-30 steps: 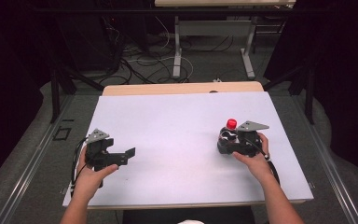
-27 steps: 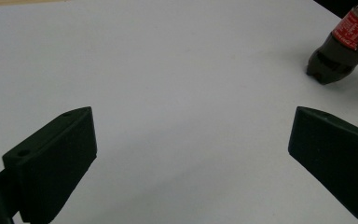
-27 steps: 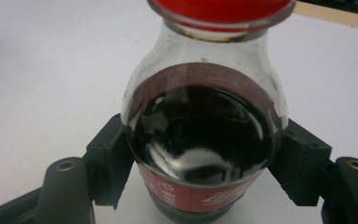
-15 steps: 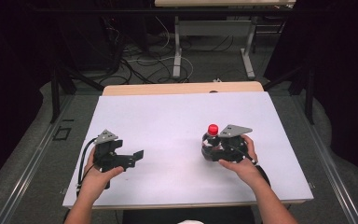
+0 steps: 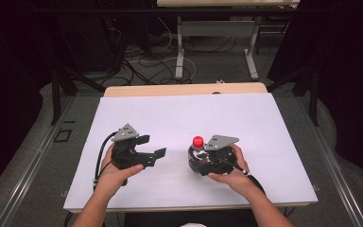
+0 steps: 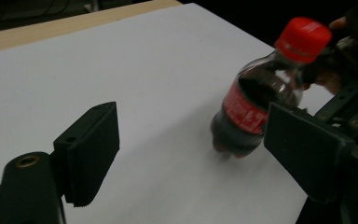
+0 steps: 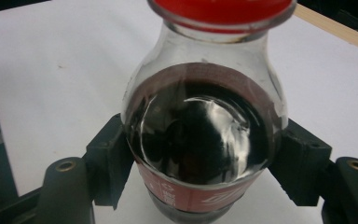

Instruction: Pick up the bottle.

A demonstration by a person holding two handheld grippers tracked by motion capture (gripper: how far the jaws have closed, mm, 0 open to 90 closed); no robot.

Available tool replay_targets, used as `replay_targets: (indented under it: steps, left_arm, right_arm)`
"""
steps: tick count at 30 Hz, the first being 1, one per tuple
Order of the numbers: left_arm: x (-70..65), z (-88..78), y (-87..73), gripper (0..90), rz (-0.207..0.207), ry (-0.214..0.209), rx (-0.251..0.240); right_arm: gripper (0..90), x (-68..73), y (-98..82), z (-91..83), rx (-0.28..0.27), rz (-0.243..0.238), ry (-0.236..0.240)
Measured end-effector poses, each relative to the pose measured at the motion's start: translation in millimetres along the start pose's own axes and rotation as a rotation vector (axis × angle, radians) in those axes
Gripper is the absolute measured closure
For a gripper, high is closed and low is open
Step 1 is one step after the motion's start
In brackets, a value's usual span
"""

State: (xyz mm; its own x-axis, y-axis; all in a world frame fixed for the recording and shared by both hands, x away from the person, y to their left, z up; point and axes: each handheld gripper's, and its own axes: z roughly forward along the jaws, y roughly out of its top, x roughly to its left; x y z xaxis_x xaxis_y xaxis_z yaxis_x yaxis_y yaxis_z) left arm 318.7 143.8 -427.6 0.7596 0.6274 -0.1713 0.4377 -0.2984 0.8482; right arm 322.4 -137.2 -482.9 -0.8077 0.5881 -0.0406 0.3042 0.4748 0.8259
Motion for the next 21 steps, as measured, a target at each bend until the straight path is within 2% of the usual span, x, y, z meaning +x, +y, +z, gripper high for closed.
replay_targets:
  steps: [3,6,8,12,13,14,15,16,19,21]
  left_arm:
    - [-11.1,6.4,12.6,20.5,0.042,-0.034,-0.006]
    - [-22.8,16.6,28.3,21.2,0.068,-0.078,0.000]
    - [-25.9,19.3,31.3,22.7,0.073,-0.094,0.010]
    - [-35.2,30.5,41.4,25.9,0.111,-0.105,0.044]
    - [-37.5,33.4,43.4,30.6,0.107,-0.112,0.044]
    - [-38.1,34.2,45.6,31.4,0.112,-0.136,0.057]
    - [-39.9,36.3,46.7,31.4,0.118,-0.143,0.039]
    - [-40.8,37.8,48.5,33.0,0.135,-0.152,0.041]
    - [-43.1,44.9,51.7,38.8,0.141,-0.194,0.071]
    - [-43.4,47.3,52.1,42.5,0.146,-0.197,0.073]
  right_arm:
    - [29.7,2.8,0.2,0.9,-0.008,-0.008,0.000]
    - [29.6,6.4,0.0,2.6,-0.013,-0.014,0.022]
    - [29.7,6.5,-0.2,3.2,-0.013,-0.016,0.031]
    - [29.6,8.1,-1.3,3.8,-0.003,-0.013,0.052]
    - [29.7,8.1,-1.5,4.2,-0.004,-0.011,0.056]
    - [29.6,8.0,-1.6,4.2,-0.005,-0.010,0.058]
    - [29.6,8.0,-1.6,4.2,-0.005,-0.010,0.058]
    - [29.6,7.8,-1.5,3.6,0.000,-0.009,0.064]
    - [29.6,7.0,-1.4,2.0,-0.018,-0.002,0.079]
    - [29.6,6.5,-1.3,1.4,-0.031,-0.002,0.080]
